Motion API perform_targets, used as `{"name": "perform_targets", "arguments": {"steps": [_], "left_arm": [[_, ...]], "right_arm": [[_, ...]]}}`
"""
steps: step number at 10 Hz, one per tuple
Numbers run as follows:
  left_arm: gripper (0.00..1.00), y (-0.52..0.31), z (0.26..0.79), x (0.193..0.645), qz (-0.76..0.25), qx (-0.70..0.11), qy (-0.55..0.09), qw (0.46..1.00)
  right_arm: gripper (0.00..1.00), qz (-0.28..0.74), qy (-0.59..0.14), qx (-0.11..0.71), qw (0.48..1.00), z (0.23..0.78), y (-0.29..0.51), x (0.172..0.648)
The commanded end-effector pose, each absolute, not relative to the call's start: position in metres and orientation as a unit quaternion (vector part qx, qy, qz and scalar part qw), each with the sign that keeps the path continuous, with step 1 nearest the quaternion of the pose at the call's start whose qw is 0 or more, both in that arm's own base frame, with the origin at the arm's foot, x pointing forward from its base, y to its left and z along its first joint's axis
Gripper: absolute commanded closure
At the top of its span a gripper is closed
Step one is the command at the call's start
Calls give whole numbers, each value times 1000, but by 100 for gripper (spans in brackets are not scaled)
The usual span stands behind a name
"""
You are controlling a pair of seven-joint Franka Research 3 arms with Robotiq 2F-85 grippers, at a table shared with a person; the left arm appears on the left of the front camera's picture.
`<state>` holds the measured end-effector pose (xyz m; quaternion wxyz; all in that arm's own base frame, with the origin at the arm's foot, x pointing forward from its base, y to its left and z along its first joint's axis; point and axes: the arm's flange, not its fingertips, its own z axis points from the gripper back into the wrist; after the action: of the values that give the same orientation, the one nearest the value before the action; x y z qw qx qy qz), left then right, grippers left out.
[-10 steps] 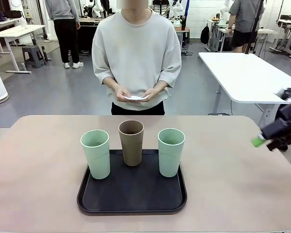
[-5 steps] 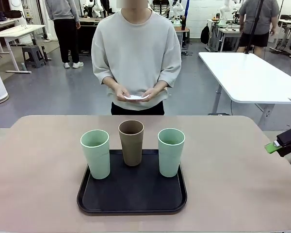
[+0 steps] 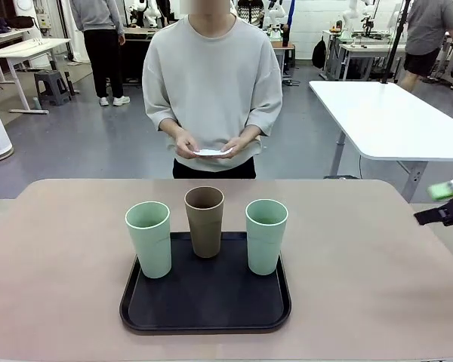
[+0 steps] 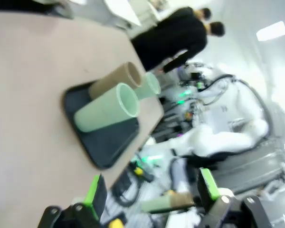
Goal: Place coasters on the table and set cups on them.
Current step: Pick up one Reusable plastic cup and place it on a coaster set by the human.
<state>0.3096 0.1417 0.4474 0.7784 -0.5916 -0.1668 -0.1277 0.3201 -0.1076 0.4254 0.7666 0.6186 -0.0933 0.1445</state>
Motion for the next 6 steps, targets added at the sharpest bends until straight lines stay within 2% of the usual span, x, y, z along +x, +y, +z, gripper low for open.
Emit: {"name": "perform_targets", "arguments": {"steps": [1, 4, 6], "left_arm": [[0, 183, 438, 335, -116, -648, -129, 741], [0, 210, 422, 343, -108, -681, -108, 716], [0, 207, 420, 340, -101, -663, -99, 735]], "right_arm": [[0, 72, -54, 710, 698, 404, -145, 343], [0, 41, -44, 716, 696, 385, -169, 334], [0, 35, -34, 706, 707, 380, -170, 327]]}}
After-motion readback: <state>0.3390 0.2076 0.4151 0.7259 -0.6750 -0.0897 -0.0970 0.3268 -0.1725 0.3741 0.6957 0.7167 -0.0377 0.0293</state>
